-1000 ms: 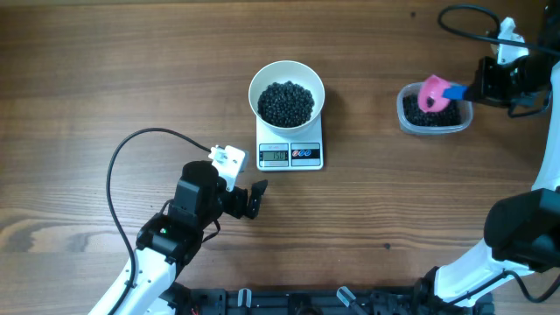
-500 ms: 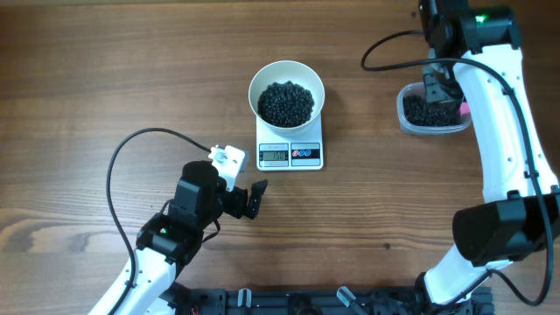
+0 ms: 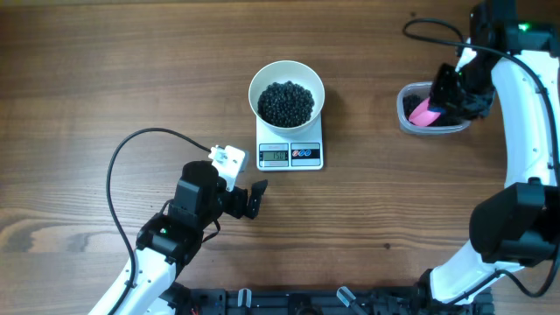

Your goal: Scoop item into bowl and weigh 150g on scale

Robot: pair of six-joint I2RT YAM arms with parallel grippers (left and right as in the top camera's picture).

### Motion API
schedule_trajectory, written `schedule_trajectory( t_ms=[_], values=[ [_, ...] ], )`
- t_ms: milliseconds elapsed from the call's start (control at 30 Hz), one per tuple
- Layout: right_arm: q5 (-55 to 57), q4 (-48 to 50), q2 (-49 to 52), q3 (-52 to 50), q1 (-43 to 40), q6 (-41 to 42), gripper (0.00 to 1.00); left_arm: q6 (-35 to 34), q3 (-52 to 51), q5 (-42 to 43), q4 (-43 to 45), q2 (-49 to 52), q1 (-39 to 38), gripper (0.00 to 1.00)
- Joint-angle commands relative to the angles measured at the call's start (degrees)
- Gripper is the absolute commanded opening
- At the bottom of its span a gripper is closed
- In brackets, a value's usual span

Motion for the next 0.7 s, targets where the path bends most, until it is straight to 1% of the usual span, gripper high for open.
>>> schedule_trajectory(
  t_ms=[0, 33, 67, 133, 167, 200, 300, 400, 467, 567, 667],
  values=[
    [-2.2, -2.4, -1.5, -0.6, -1.5, 2.3, 0.61, -0.6, -0.2, -0.3, 0.1, -0.3, 0.2, 1.00],
    [-2.1, -3.8, -1.5, -0.6, -2.0, 2.3, 0.73, -0.6, -0.2, -0.3, 0.1, -0.3, 0.2, 1.00],
    [-1.5, -5.6, -1.5, -0.6, -2.6, 2.4, 0.80, -0.6, -0.2, -0.3, 0.1, -0.3, 0.2, 1.00],
    [0.1, -8.5, -1.5, -0.5, -3.6, 2.7, 0.93, -0.6, -0.2, -0.3, 0.1, -0.3, 0.2, 1.00],
    [1.6, -10.6, -1.5, -0.5, -4.3, 3.5, 0.95, -0.6, -0.2, -0.3, 0.1, -0.3, 0.2, 1.00],
    [1.5, -10.5, -1.7, -0.5, -4.4, 3.5, 0.96, -0.6, -0.2, -0.3, 0.1, -0.3, 0.2, 1.00],
    [1.4, -10.5, -4.3, -0.5, -4.3, 3.5, 0.96, -0.6, -0.2, -0.3, 0.1, -0.3, 0.2, 1.00],
    [-1.1, -6.8, -12.0, -0.4, -4.1, 2.5, 0.96, -0.6, -0.2, -0.3, 0.1, -0.3, 0.2, 1.00],
    [-4.6, -1.8, -20.8, -0.4, -4.0, -1.7, 0.97, -0.6, -0.2, -0.3, 0.1, -0.3, 0.2, 1.00],
    [-2.4, 1.9, -30.3, -0.4, -4.0, -1.1, 0.98, -0.6, -0.2, -0.3, 0.1, -0.3, 0.2, 1.00],
    [-2.4, 1.9, -36.4, -0.4, -4.0, -1.0, 1.00, -0.6, -0.2, -0.3, 0.1, -0.3, 0.2, 1.00]
  ],
)
